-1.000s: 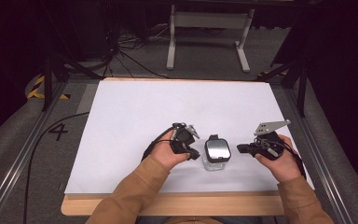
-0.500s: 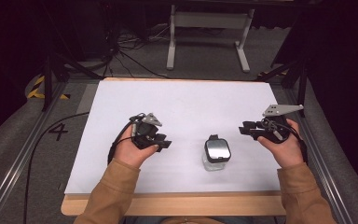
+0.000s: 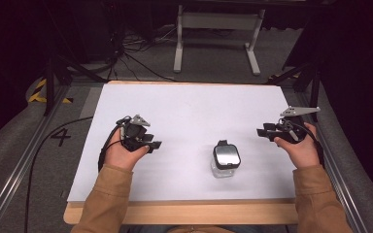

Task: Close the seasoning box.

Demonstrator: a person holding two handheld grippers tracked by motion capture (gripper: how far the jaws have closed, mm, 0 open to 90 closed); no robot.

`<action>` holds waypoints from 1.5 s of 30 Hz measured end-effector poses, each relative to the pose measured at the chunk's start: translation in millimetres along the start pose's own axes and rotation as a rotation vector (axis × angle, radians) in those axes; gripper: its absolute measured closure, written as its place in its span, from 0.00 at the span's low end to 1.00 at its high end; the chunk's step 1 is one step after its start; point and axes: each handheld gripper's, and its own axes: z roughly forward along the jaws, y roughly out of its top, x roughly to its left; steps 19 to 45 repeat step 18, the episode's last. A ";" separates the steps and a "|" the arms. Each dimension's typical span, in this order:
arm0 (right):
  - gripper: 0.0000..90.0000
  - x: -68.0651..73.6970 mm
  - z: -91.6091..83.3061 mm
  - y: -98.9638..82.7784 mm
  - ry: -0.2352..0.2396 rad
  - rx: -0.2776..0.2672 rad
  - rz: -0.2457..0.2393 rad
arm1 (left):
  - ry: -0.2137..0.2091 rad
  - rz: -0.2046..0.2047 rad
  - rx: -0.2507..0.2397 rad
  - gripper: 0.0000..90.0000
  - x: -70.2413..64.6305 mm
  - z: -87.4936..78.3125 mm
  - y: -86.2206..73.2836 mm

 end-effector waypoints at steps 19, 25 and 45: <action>0.54 -33.7 35.3 -41.1 -0.060 0.091 0.053 | 0.022 -0.076 0.002 0.45 32.4 35.9 -16.2; 0.54 -33.7 35.3 -41.1 -0.060 0.091 0.053 | 0.022 -0.076 0.002 0.45 32.4 35.9 -16.2; 0.54 -33.7 35.3 -41.1 -0.060 0.091 0.053 | 0.022 -0.076 0.002 0.45 32.4 35.9 -16.2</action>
